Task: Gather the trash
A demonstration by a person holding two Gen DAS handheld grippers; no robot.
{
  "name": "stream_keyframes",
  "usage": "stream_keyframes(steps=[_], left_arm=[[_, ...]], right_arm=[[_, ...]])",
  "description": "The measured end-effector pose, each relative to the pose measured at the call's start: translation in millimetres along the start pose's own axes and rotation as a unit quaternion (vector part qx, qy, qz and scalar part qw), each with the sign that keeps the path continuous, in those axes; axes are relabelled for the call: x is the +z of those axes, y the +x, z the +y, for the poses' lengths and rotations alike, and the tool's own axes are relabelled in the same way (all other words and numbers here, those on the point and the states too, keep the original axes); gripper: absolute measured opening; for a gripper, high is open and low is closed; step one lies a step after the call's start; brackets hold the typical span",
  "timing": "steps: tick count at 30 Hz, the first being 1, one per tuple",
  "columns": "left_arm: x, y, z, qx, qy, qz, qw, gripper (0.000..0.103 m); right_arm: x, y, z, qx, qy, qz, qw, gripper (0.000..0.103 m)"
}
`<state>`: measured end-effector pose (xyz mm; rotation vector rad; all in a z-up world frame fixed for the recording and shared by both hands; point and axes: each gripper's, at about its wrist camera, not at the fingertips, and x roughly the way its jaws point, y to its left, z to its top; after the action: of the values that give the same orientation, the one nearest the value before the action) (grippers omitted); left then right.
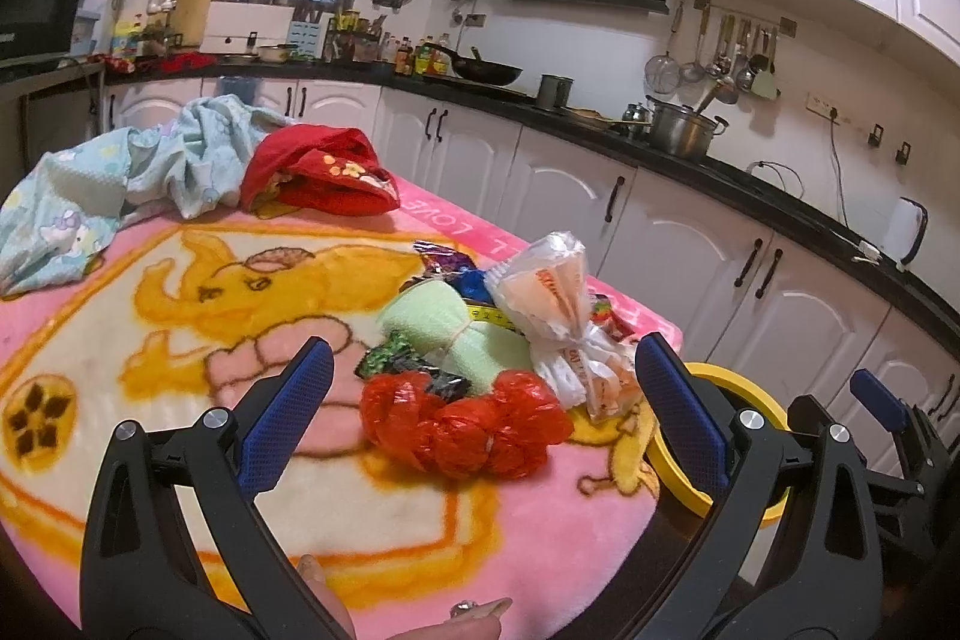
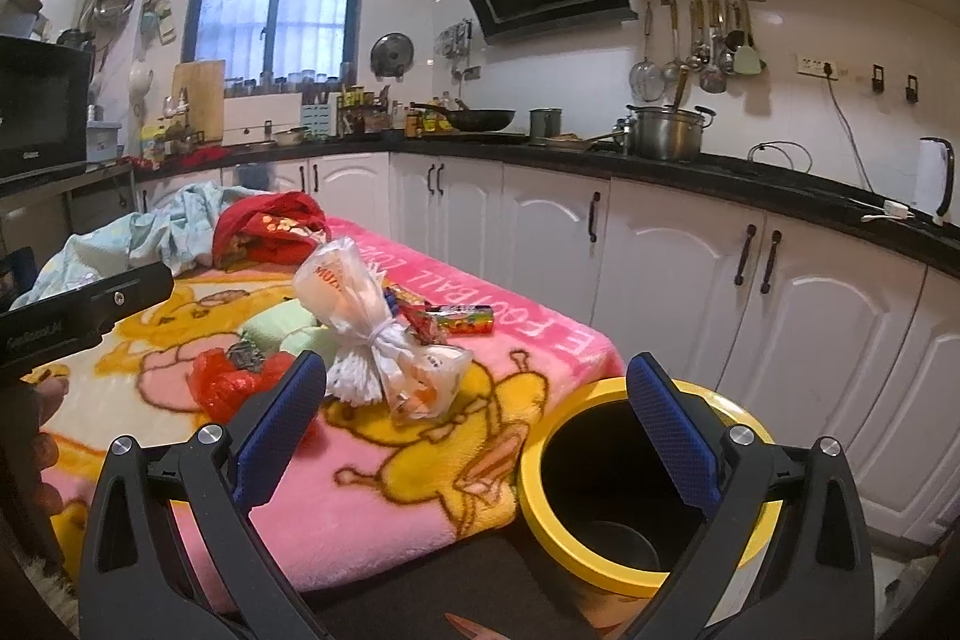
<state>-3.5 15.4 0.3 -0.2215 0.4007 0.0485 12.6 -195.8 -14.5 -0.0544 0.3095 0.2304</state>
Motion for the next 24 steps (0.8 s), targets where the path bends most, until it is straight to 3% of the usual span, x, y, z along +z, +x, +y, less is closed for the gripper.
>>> stream_keyframes(steps=[15, 24], left_arm=[[8, 12, 51, 0.045, -0.053, 0.018, 0.9974, 0.092], [1, 45, 70, 0.011, -0.076, 0.076, 0.9941, 0.092]], right_arm=[[25, 42, 25, 0.064, -0.035, 0.010, 0.997, 0.097], [50, 88, 29, 0.107, -0.077, 0.038, 0.991, 0.097]])
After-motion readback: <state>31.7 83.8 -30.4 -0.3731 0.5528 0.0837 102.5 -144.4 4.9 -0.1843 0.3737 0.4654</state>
